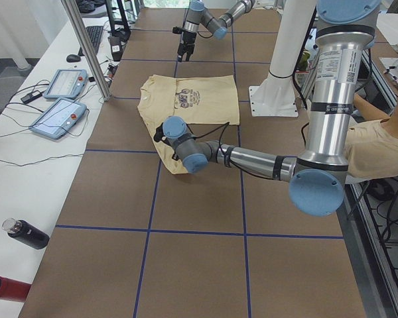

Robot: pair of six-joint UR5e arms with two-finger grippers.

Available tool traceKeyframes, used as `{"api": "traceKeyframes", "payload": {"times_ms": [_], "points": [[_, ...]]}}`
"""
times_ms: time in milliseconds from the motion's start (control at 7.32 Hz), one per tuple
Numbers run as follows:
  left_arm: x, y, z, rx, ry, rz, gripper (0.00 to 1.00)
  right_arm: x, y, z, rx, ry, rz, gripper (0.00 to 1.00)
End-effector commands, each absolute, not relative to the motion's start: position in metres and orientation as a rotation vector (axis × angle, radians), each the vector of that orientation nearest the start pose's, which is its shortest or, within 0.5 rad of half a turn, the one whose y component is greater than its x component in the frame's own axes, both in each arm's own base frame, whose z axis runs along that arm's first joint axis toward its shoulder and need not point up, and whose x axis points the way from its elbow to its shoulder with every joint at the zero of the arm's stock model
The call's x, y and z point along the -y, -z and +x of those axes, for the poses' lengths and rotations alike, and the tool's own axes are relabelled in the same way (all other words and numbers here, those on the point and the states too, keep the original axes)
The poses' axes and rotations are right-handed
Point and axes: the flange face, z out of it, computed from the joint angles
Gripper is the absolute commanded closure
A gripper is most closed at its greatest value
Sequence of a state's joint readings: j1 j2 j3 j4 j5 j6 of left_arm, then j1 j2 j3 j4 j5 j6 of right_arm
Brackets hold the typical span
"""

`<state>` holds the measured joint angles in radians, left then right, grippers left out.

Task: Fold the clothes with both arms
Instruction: 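Fold the sleeve across the body with the left gripper while the right arm withdraws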

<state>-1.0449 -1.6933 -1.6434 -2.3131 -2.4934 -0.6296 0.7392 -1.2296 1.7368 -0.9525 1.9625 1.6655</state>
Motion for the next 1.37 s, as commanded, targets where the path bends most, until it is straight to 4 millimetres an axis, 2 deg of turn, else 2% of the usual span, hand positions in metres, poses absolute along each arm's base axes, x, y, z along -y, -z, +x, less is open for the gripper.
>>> {"api": "traceKeyframes", "payload": {"times_ms": [0, 137, 273, 410, 547, 683, 820, 957, 1230], "points": [[0.518, -0.332, 0.301, -1.318, -0.190, 0.139, 1.00, 0.466, -0.407, -0.322, 1.056, -0.396, 0.092, 0.00], [0.526, -0.288, 0.317, -1.359, -0.141, 0.110, 1.00, 0.466, -0.441, -0.290, 1.023, -0.374, 0.101, 0.00], [0.536, -0.241, 0.352, -1.394, -0.088, 0.046, 1.00, 0.459, -0.491, -0.242, 0.996, -0.356, 0.116, 0.00], [0.553, -0.197, 0.380, -1.412, -0.034, 0.051, 1.00, 0.462, -0.539, -0.198, 1.006, -0.307, 0.106, 0.00], [0.568, -0.170, 0.404, -1.414, 0.015, 0.048, 1.00, 0.466, -0.593, -0.168, 1.019, -0.266, 0.107, 0.00], [0.588, -0.118, 0.419, -1.437, 0.061, 0.055, 1.00, 0.463, -0.641, -0.154, 1.032, -0.245, 0.131, 0.00], [0.608, -0.068, 0.433, -1.454, 0.110, 0.067, 1.00, 0.464, -0.656, -0.156, 1.042, -0.237, 0.141, 0.00], [0.626, -0.043, 0.450, -1.447, 0.172, 0.105, 1.00, 0.465, -0.655, -0.157, 1.043, -0.232, 0.143, 0.00], [0.633, -0.031, 0.508, -1.437, 0.223, 0.181, 1.00, 0.469, -0.652, -0.159, 1.047, -0.231, 0.145, 0.00]]}}
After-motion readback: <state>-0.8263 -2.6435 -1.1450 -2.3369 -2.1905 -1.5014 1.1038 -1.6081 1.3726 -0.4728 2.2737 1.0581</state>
